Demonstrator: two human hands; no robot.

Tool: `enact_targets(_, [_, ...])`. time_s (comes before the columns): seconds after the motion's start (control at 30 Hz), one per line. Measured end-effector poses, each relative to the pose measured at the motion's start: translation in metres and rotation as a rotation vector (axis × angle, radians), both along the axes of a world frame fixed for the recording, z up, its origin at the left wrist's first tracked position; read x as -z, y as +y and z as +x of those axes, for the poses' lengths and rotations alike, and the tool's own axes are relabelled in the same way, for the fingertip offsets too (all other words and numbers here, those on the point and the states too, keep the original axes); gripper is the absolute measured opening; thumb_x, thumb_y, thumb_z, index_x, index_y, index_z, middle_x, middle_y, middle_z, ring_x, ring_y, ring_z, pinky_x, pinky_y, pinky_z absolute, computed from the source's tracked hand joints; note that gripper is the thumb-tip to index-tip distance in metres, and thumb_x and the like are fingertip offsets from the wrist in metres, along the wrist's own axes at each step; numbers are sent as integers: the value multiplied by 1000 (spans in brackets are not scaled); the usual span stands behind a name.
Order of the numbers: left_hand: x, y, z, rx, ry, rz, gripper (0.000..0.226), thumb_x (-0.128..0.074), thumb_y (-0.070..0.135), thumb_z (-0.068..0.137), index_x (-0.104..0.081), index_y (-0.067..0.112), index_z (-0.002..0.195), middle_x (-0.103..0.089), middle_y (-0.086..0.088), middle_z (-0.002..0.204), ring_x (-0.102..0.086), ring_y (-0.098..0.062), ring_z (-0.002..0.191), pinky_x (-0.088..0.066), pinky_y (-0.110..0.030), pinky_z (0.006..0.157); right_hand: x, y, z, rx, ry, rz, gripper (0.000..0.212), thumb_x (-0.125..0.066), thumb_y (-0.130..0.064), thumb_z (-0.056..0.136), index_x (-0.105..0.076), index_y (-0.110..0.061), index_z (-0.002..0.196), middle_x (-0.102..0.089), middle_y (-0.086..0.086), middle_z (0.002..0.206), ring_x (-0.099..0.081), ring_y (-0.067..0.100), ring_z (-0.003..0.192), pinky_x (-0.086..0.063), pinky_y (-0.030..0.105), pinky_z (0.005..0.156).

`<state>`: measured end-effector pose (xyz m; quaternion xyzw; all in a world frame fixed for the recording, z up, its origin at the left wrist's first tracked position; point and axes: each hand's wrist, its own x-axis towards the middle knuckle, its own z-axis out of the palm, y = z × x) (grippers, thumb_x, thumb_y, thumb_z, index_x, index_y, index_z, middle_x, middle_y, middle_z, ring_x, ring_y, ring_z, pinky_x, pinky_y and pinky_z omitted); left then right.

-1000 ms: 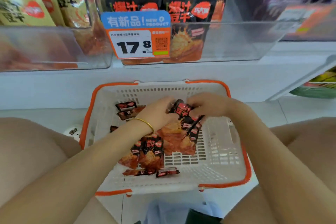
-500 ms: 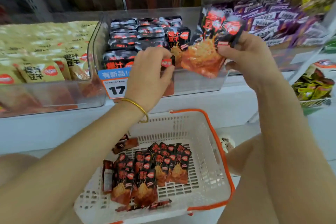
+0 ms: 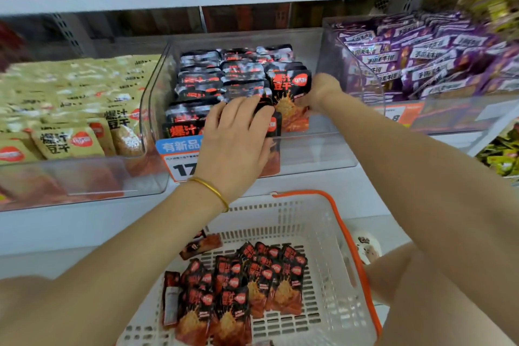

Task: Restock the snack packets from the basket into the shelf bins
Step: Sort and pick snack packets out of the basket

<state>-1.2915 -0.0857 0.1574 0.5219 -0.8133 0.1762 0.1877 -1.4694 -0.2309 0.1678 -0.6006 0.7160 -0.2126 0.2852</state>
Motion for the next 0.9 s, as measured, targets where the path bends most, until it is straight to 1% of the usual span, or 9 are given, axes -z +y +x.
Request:
enact_targets(0.1, [-1, 2, 0, 10, 16, -6, 46, -42, 29, 85, -54, 11, 125, -52, -11, 132, -47, -33, 121, -32, -46, 103, -4, 4, 10, -6, 206, -93, 42, -72, -22, 83, -54, 1, 114, -62, 16, 115, -61, 29, 107, -47, 33, 85])
enact_targets(0.3, [-3, 13, 1, 129, 97, -215, 37, -52, 11, 81, -59, 4, 117, -56, -15, 125, -44, -32, 115, -33, -44, 98, -18, 22, 8, 43, 153, -121, 60, -73, -27, 82, -40, 2, 123, -59, 16, 117, -61, 31, 103, -47, 38, 79])
enact_targets(0.4, [8, 34, 4, 237, 154, -295, 30, -56, 4, 79, -65, 5, 107, -62, -11, 116, -46, -28, 107, -35, -39, 89, -35, 75, 0, 41, 68, -432, 31, -71, -31, 83, -55, -7, 96, -62, 10, 89, -61, 25, 83, -50, 34, 73])
enact_targets(0.47, [31, 45, 9, 290, 126, -250, 29, -58, 1, 75, -67, 6, 103, -64, -10, 112, -48, -28, 103, -36, -38, 84, -34, 128, -6, 31, -176, -509, 23, -70, -26, 83, -54, -11, 78, -60, 7, 68, -62, 18, 60, -49, 30, 53])
enact_targets(0.57, [78, 55, 20, 312, 20, -58, 29, -58, 2, 75, -65, 8, 102, -63, -11, 112, -48, -30, 103, -35, -39, 82, 2, 185, -8, -89, -400, -167, 18, -67, -12, 85, -56, -6, 73, -60, 9, 61, -59, 14, 45, -45, 22, 38])
enact_targets(0.67, [118, 56, 30, 297, -9, 154, 28, -57, 4, 76, -65, 9, 102, -62, -12, 112, -46, -29, 104, -39, -41, 80, 92, 179, 2, -200, -134, 332, 14, -63, -10, 88, -62, 0, 78, -67, 17, 71, -68, 26, 63, -56, 31, 56])
enact_targets(0.77, [145, 56, 33, 238, -31, 321, 26, -58, 4, 79, -65, 10, 104, -61, -11, 113, -49, -31, 105, -50, -47, 80, 201, 169, 7, -168, 95, 512, 18, -58, -14, 88, -59, -5, 72, -64, 15, 83, -63, 25, 70, -56, 33, 71])
enact_targets(0.83, [158, 57, 36, 197, -35, 410, 29, -65, 2, 77, -64, 8, 106, -61, -11, 113, -53, -34, 104, -50, -49, 82, 255, 178, 11, -140, 64, 646, 16, -58, -11, 89, -63, 3, 95, -57, 17, 93, -63, 33, 88, -54, 37, 80])
enact_targets(0.9, [169, 56, 41, 166, -26, 465, 32, -67, 2, 74, -64, 9, 106, -62, -10, 111, -55, -36, 102, -50, -48, 81, 296, 189, 16, -43, -45, 771, 37, -58, -5, 89, -52, 11, 122, -59, 26, 113, -57, 40, 111, -47, 46, 95])
